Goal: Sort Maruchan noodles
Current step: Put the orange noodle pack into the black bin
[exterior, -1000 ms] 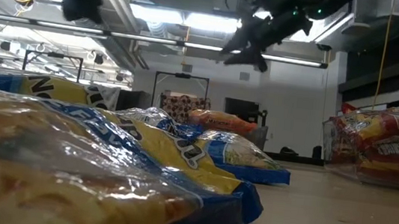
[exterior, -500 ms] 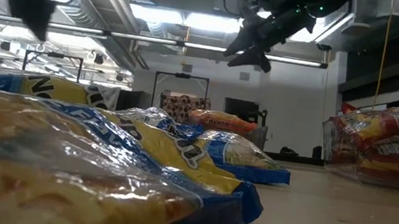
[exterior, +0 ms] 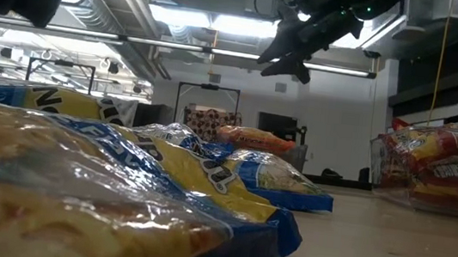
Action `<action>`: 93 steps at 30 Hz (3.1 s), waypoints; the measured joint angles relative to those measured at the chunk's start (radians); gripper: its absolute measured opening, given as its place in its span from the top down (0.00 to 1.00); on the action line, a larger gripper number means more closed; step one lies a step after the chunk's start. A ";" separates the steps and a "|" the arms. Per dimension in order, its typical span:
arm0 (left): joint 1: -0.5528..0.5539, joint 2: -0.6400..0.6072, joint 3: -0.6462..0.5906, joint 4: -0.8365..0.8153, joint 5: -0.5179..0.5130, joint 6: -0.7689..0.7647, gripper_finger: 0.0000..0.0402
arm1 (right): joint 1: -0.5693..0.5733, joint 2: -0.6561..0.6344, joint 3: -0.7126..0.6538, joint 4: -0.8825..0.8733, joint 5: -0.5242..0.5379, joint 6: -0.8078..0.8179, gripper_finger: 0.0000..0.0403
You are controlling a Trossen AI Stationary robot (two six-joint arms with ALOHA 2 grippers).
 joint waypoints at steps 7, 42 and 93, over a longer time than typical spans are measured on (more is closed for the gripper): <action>-0.046 0.000 -0.095 0.034 -0.048 -0.254 0.30 | 0.000 0.000 0.000 0.000 -0.008 -0.013 0.62; -0.118 0.072 -0.353 0.697 -0.367 -0.528 0.37 | 0.415 0.066 -0.132 0.194 -0.008 0.073 0.62; -0.119 0.251 -0.351 1.191 -0.482 -0.239 0.98 | 0.686 0.536 -0.080 0.753 0.072 0.430 0.25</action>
